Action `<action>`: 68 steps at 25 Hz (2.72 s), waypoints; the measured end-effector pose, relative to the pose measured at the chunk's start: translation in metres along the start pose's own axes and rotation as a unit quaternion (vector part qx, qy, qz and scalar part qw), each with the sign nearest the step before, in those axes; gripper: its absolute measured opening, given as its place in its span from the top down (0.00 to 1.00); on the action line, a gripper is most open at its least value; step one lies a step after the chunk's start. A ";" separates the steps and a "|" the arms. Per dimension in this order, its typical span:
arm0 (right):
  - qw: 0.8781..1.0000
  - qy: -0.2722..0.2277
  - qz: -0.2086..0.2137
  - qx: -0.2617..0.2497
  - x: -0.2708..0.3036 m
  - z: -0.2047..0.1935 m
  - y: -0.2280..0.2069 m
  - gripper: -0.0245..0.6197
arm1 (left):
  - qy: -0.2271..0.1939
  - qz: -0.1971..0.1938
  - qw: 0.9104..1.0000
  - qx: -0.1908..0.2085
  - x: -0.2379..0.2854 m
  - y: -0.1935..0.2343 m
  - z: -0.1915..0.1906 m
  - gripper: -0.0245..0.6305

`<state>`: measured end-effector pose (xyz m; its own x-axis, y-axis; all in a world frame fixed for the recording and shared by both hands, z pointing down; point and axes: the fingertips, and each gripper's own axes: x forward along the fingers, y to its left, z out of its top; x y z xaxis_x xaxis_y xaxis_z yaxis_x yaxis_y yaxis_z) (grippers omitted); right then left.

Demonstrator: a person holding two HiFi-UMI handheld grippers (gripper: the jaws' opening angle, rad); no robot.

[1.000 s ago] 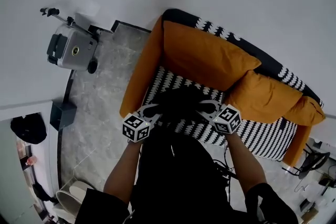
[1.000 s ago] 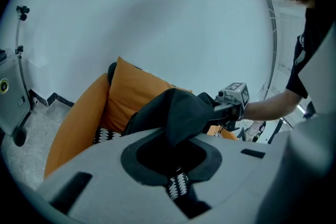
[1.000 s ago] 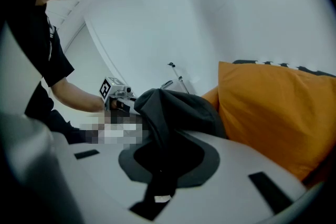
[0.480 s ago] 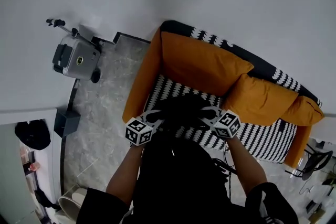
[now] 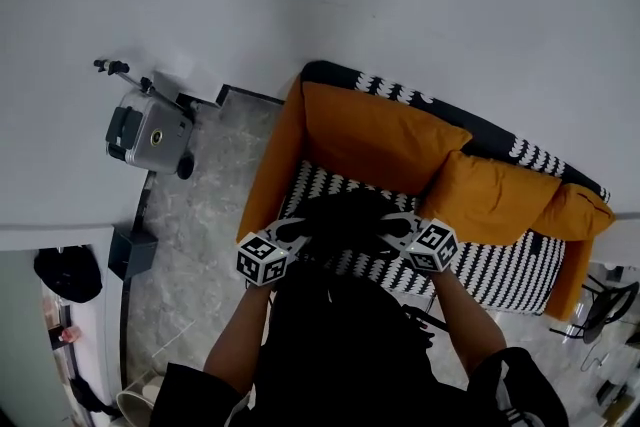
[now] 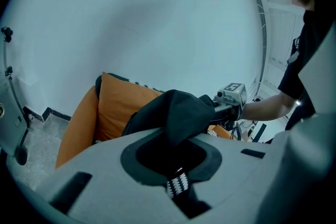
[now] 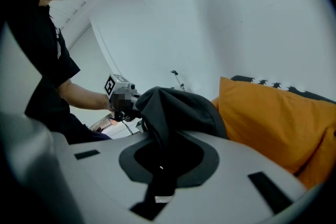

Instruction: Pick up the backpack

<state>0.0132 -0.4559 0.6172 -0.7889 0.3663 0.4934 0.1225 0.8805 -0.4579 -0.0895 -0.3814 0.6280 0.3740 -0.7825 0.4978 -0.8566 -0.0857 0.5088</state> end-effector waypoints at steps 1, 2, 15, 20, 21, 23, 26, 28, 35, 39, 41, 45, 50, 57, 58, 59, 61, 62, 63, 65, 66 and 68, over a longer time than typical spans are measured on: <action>1.000 -0.002 -0.001 -0.001 -0.002 0.003 0.002 0.90 | -0.002 -0.001 1.000 0.001 -0.002 -0.002 0.003 0.89; 1.000 -0.005 -0.002 -0.002 -0.005 0.006 0.003 0.90 | -0.004 -0.003 1.000 0.004 -0.003 -0.004 0.007 0.89; 0.998 -0.052 -0.015 -0.036 -0.038 0.066 0.020 0.91 | -0.027 -0.020 0.999 0.043 -0.026 -0.026 0.062 0.89; 0.996 -0.081 -0.016 -0.043 -0.052 0.094 0.026 0.91 | -0.036 -0.026 0.997 0.066 -0.038 -0.035 0.092 0.89; 0.995 -0.087 -0.016 -0.046 -0.056 0.100 0.027 0.91 | -0.038 -0.028 0.996 0.072 -0.040 -0.038 0.099 0.89; 0.993 -0.101 -0.016 -0.050 -0.064 0.113 0.030 0.92 | -0.043 -0.032 0.995 0.081 -0.044 -0.044 0.112 0.89; 0.991 -0.118 -0.017 -0.064 -0.079 0.135 0.036 0.92 | -0.056 -0.040 0.993 0.092 -0.051 -0.054 0.134 0.89; 0.989 -0.123 -0.021 -0.081 -0.089 0.148 0.041 0.92 | -0.063 -0.044 0.992 0.102 -0.057 -0.063 0.147 0.89; 0.982 -0.138 -0.031 -0.129 -0.122 0.194 0.060 0.92 | -0.085 -0.050 0.987 0.126 -0.076 -0.089 0.191 0.89; 0.976 -0.158 -0.041 -0.144 -0.140 0.219 0.066 0.92 | -0.098 -0.056 0.984 0.139 -0.084 -0.103 0.218 0.89; 0.973 -0.169 -0.048 -0.150 -0.149 0.231 0.068 0.92 | -0.106 -0.059 0.982 0.146 -0.087 -0.110 0.232 0.89; 0.966 -0.188 -0.062 -0.168 -0.168 0.252 0.072 0.92 | -0.124 -0.062 0.976 0.168 -0.093 -0.124 0.258 0.89; 0.956 -0.218 -0.071 -0.185 -0.190 0.283 0.084 0.92 | -0.143 -0.069 0.969 0.191 -0.105 -0.141 0.289 0.89; 0.939 -0.259 -0.084 -0.210 -0.218 0.321 0.099 0.92 | -0.159 -0.063 0.959 0.224 -0.122 -0.165 0.331 0.89; 0.937 -0.267 -0.084 -0.211 -0.223 0.326 0.102 0.92 | -0.164 -0.063 0.957 0.231 -0.125 -0.169 0.338 0.89; 0.934 -0.276 -0.084 -0.212 -0.228 0.331 0.104 0.92 | -0.170 -0.063 0.955 0.237 -0.127 -0.174 0.345 0.89; 0.928 -0.294 -0.083 -0.212 -0.238 0.339 0.111 0.92 | -0.181 -0.063 0.950 0.247 -0.133 -0.183 0.356 0.89; 0.925 -0.303 -0.082 -0.213 -0.241 0.343 0.114 0.92 | -0.185 -0.063 0.948 0.251 -0.137 -0.187 0.360 0.89; 0.923 -0.310 -0.081 -0.215 -0.243 0.347 0.118 0.92 | -0.189 -0.064 0.946 0.255 -0.141 -0.189 0.365 0.89; 0.918 -0.320 -0.080 -0.220 -0.248 0.355 0.124 0.92 | -0.196 -0.065 0.943 0.263 -0.148 -0.194 0.374 0.89; 0.915 -0.325 -0.079 -0.224 -0.251 0.360 0.126 0.92 | -0.200 -0.066 0.941 0.267 -0.151 -0.197 0.379 0.89; 0.910 -0.334 -0.077 -0.232 -0.257 0.367 0.133 0.92 | -0.209 -0.067 0.937 0.272 -0.156 -0.202 0.387 0.89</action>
<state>0.0109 -0.5434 0.1580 -0.9893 0.1003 -0.1057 0.0990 0.9949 0.0173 -0.1122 -0.4802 0.1755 0.4173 -0.9054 0.0784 -0.9086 -0.4139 0.0564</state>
